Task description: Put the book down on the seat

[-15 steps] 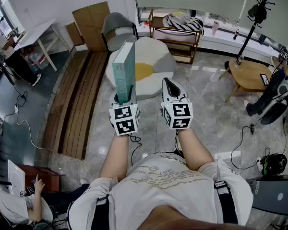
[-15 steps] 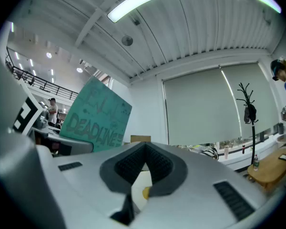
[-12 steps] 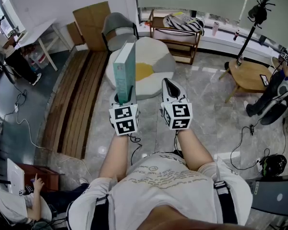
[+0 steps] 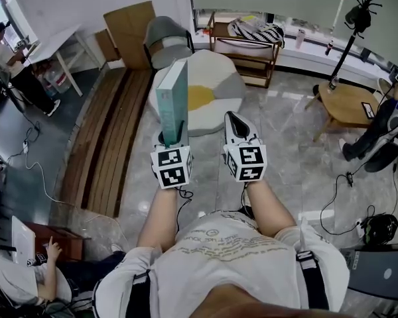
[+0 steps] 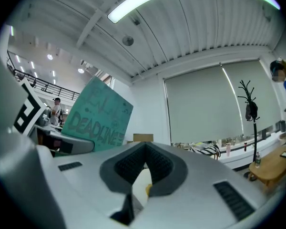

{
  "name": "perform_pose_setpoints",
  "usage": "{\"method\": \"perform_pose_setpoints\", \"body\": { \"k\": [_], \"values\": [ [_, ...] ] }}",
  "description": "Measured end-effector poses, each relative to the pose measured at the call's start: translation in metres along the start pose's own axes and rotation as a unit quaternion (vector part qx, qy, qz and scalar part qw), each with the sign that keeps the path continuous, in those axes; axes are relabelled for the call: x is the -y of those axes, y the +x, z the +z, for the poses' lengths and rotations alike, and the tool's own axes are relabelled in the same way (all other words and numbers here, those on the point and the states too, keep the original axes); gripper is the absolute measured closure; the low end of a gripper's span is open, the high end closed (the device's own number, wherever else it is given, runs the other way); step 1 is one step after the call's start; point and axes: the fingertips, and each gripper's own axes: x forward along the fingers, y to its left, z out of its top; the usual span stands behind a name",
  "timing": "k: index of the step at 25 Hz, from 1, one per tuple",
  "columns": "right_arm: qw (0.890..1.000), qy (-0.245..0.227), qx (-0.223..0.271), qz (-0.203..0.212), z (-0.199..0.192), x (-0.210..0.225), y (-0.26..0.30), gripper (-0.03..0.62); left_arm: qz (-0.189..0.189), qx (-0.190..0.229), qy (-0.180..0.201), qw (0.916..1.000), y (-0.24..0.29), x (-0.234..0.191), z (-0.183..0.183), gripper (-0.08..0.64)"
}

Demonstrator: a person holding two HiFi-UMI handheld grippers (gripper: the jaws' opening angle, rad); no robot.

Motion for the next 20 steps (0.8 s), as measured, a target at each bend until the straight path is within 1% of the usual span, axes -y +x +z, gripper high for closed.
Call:
{"method": "perform_pose_setpoints", "body": {
  "k": [5, 9, 13, 20],
  "values": [
    [1.0, 0.01, -0.012, 0.016, -0.012, 0.001, 0.001, 0.565, 0.001, -0.01, -0.002, 0.9999, 0.004, 0.007, -0.011, 0.394],
    [0.999, 0.012, -0.018, 0.025, -0.015, 0.007, 0.013, 0.565, 0.006, -0.013, -0.008, 0.9999, 0.018, 0.007, -0.009, 0.396],
    [0.999, 0.01, -0.021, 0.033, -0.014, 0.024, 0.03, 0.565, 0.014, -0.018, -0.011, 0.9997, 0.038, 0.012, -0.006, 0.394],
    [0.999, 0.006, -0.012, 0.051, -0.002, 0.063, 0.065, 0.565, 0.028, -0.014, -0.015, 0.9994, 0.09, 0.023, 0.015, 0.395]
  ]
}}
